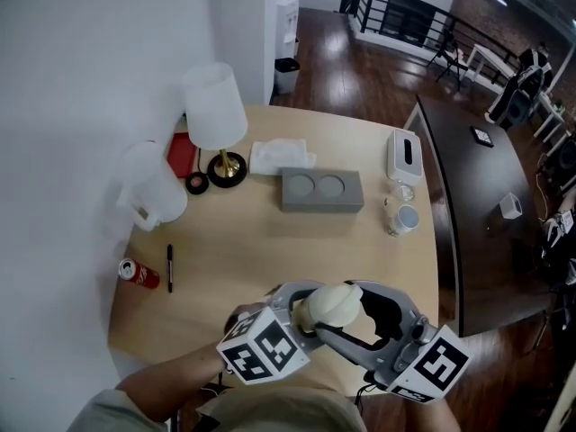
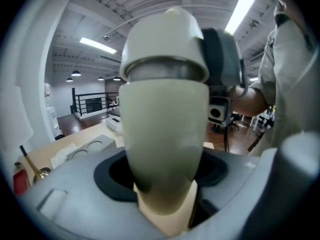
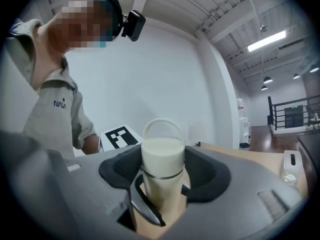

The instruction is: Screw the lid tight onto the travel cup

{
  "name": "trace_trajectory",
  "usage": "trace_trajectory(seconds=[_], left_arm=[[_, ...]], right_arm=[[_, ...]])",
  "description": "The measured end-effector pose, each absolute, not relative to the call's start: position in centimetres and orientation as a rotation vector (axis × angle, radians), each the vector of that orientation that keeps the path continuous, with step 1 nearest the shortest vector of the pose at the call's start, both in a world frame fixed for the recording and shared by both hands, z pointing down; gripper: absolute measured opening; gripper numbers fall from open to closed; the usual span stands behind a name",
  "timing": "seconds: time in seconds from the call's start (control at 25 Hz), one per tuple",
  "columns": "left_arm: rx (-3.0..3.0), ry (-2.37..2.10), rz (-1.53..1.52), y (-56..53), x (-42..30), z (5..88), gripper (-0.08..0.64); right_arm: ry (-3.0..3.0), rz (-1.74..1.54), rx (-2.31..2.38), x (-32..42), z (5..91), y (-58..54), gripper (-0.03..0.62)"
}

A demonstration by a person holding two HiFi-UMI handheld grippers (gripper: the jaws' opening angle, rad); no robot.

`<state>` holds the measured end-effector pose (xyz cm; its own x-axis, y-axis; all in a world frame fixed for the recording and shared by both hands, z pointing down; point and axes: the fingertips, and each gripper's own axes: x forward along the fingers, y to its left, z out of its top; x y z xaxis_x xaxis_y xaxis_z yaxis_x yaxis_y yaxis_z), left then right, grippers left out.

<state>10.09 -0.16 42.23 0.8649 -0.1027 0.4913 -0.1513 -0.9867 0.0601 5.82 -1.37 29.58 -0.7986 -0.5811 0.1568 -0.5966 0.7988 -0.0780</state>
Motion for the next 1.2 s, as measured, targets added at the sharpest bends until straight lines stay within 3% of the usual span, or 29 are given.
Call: trace_trajectory(seconds=[0.52,1.2], left_arm=[[2.97,0.381,0.8,4.6,9.1,41.7,0.316],[2.962,0.125,0.839,2.5,10.2,43.1,0.316]], right_arm=[[-2.906,0.129,0.583,5.7,26.7,1.5,0.258],[-2.781,0.073,0.65,5.8,29.1,0.5,0.258]])
